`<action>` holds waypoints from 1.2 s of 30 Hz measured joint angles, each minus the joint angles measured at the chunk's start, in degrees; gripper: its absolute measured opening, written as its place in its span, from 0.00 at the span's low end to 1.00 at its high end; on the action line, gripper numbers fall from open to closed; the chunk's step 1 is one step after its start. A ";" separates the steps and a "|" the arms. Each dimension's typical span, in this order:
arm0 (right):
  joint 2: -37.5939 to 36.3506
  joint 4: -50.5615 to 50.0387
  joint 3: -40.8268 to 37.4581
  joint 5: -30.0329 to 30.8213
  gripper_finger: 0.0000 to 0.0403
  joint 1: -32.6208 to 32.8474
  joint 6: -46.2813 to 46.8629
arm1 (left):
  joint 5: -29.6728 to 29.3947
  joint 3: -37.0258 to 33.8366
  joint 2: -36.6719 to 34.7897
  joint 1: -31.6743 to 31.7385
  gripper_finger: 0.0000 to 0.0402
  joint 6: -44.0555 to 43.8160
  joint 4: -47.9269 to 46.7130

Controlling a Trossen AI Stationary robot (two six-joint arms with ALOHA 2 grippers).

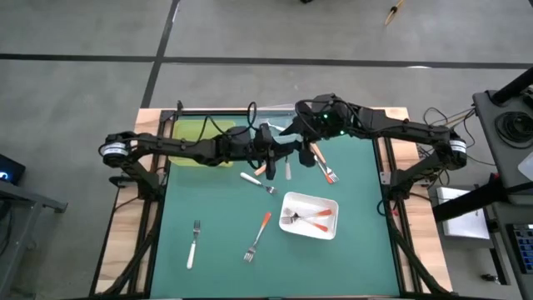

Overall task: Sort silverware by color (type)
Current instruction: Put the white fork into the transparent bin

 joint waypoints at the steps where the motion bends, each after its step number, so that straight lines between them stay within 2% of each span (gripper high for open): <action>1: 0.00 -0.03 0.00 0.19 0.40 0.00 -0.05 | 0.00 0.00 0.00 0.02 0.00 0.04 0.06; 4: -0.20 1.14 0.00 1.35 0.40 0.00 -0.13 | -0.01 0.00 -0.02 0.15 0.00 0.26 0.41; 9: -1.66 0.95 1.95 10.96 0.40 -0.09 0.86 | -0.80 0.00 -0.27 1.87 0.00 0.33 0.03; 13: -4.14 -0.10 2.58 12.07 0.40 -0.12 1.50 | -3.12 -0.16 -0.54 4.08 0.00 -0.21 0.16; 20: -7.49 -4.65 0.91 12.42 0.40 -0.11 4.38 | -16.92 -0.23 -2.01 6.21 0.00 -1.06 3.50; 23: -7.32 -3.83 -1.55 13.07 0.40 -0.11 5.51 | -19.42 0.00 -2.19 6.39 0.00 -0.26 6.98; 25: -6.85 -3.57 -3.08 16.05 0.40 -0.06 6.00 | -20.19 0.02 -2.27 6.39 0.00 0.35 8.92; 30: -5.20 3.49 -7.51 24.29 0.40 0.20 4.71 | -20.28 0.09 -2.34 6.55 0.00 0.70 12.42; 36: -3.47 15.04 -10.06 24.68 0.40 0.50 1.74 | -21.25 0.09 -2.34 6.63 0.00 0.74 13.83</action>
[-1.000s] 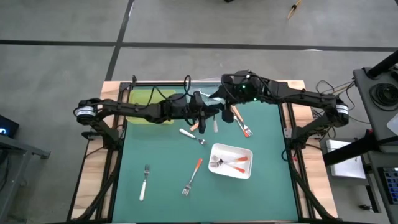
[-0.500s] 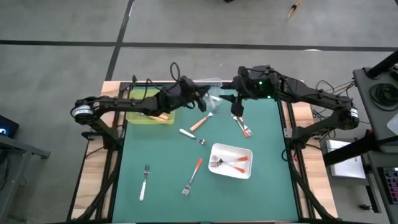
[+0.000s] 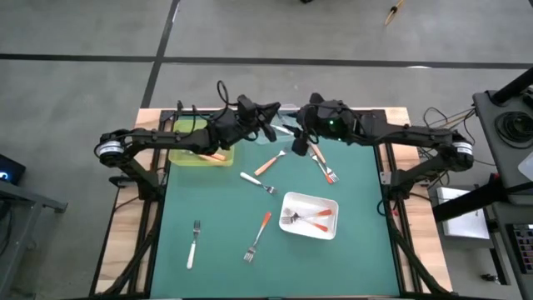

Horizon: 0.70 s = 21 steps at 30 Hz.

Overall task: Sort silverware by color (type)
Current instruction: Put the white fork into the transparent bin

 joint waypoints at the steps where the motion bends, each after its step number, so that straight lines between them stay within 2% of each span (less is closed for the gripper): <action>1: 0.40 1.15 -0.08 0.36 0.40 0.03 -0.38 | -0.58 0.00 0.00 0.00 0.00 0.16 0.33; 5: 2.59 5.22 -0.15 1.95 0.40 0.29 -1.68 | -0.92 0.00 0.00 0.04 0.00 0.38 1.71; 10: 5.56 7.68 -0.19 10.74 0.38 0.31 -4.18 | -0.81 0.02 -0.02 0.04 0.00 0.39 2.54; 14: 6.91 9.77 -0.19 13.31 0.36 0.36 -5.83 | -0.87 0.02 -0.02 0.10 0.00 0.18 2.38; 17: 7.19 10.25 -0.19 13.29 0.30 0.31 -6.10 | -0.77 0.02 -0.02 0.02 0.00 0.20 2.40; 21: 7.16 10.44 -0.19 13.36 0.14 0.33 -6.15 | -0.82 0.02 -0.02 0.09 0.00 0.20 2.52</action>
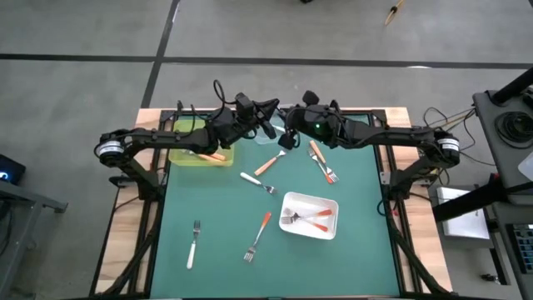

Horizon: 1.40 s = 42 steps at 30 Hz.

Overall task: Sort silverware by color (type)
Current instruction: Put the white fork into the transparent bin

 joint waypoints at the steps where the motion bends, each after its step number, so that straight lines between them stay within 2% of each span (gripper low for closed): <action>1: -0.04 -0.03 0.00 0.04 0.10 -0.02 -0.02 | -0.01 0.00 0.00 0.00 0.00 0.09 -0.08; 8: -0.24 -1.54 0.09 -0.55 0.10 -0.04 0.99 | 0.22 0.00 0.00 -0.04 0.00 0.60 -0.84; 11: -0.22 -4.72 1.59 -0.57 0.10 -0.30 0.76 | 0.34 0.00 0.00 -0.07 0.04 1.48 -1.47; 15: -0.22 -9.11 4.71 -1.44 0.10 -1.13 0.28 | 0.41 0.00 -1.13 0.09 0.15 3.51 -2.69; 23: 1.42 -18.36 11.85 -12.78 0.10 -6.59 0.11 | 0.41 -0.02 -9.56 1.00 0.45 9.76 -13.98; 30: 10.74 -27.57 22.33 -18.90 0.10 -11.06 -4.57 | 0.38 -0.14 -17.05 0.96 0.57 13.76 -24.96; 37: 21.88 -41.97 34.78 -27.30 0.10 -14.33 -14.21 | 0.27 -1.51 -22.79 0.96 0.58 13.28 -31.17; 42: 28.88 -49.75 42.70 -32.02 0.10 -16.67 -18.52 | 0.25 -4.25 -26.49 0.96 0.57 11.80 -31.62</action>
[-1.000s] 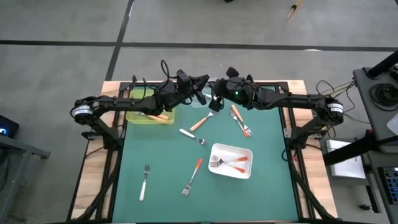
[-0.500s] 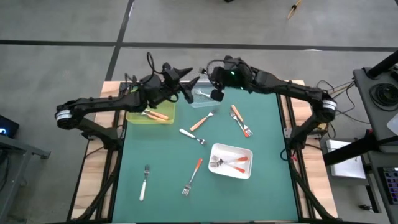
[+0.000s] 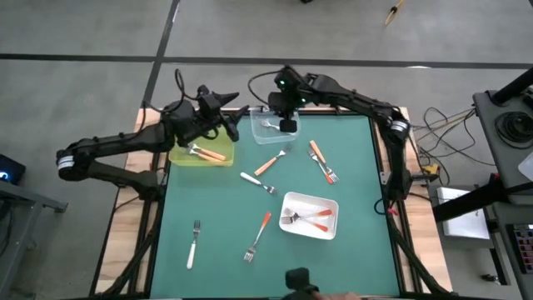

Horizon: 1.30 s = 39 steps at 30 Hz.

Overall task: Sort silverware by color (type)
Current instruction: Put the white fork into the transparent bin

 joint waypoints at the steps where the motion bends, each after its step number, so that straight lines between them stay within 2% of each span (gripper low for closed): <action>1: 1.34 -0.96 1.21 -0.37 0.10 -0.32 -0.19 | -0.01 -0.45 -0.57 0.00 0.57 -0.39 -0.05; 9: 9.35 -5.49 6.23 -3.44 0.10 -1.96 -3.74 | -0.37 -3.44 -4.42 0.00 0.57 -1.02 0.04; 17: 13.50 -7.96 7.20 -3.54 0.10 -2.05 -4.64 | -0.43 -4.23 -6.63 0.00 0.57 -0.91 -0.52; 39: 13.83 -5.17 5.06 -3.55 0.10 -2.03 -1.12 | -0.41 -4.25 -7.00 0.00 0.57 -0.26 -0.74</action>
